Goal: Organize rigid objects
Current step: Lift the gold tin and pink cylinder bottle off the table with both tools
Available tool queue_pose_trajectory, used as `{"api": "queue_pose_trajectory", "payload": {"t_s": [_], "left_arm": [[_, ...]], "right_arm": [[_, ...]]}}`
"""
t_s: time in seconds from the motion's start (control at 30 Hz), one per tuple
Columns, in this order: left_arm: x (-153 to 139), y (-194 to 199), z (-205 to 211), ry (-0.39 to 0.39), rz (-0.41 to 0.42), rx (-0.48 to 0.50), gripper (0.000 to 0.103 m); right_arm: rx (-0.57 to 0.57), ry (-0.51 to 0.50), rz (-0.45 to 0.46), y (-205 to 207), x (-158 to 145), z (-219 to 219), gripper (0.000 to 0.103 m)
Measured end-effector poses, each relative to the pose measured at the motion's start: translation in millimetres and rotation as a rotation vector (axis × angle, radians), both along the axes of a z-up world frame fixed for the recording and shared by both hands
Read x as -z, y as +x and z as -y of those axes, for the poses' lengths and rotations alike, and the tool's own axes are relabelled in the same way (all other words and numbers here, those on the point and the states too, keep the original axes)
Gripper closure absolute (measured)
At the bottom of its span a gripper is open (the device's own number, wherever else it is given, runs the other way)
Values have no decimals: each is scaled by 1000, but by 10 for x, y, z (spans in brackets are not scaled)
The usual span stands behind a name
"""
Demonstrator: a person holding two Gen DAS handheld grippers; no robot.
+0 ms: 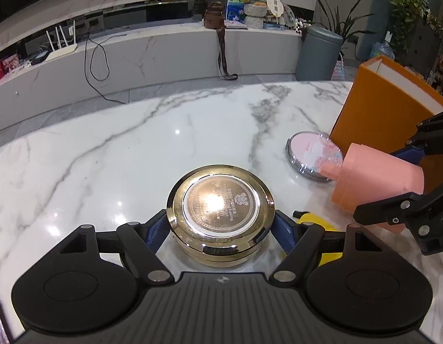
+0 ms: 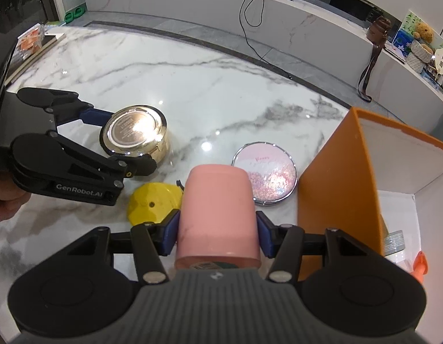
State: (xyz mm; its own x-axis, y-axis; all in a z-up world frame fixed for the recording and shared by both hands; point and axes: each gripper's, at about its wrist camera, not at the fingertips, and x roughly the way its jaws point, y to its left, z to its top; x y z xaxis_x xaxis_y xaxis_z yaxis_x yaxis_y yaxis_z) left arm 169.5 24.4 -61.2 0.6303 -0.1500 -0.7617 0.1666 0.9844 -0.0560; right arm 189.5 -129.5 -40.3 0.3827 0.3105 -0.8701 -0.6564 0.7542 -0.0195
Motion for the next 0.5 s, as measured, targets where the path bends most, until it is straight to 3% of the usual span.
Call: {"api": "queue_pose_trajectory", "payload": {"t_s": [0.5], "left_arm": [[-409,-170,237,-24,71,57,16]], "right_arm": [[46,63,61,-82,-351,134,48]]}}
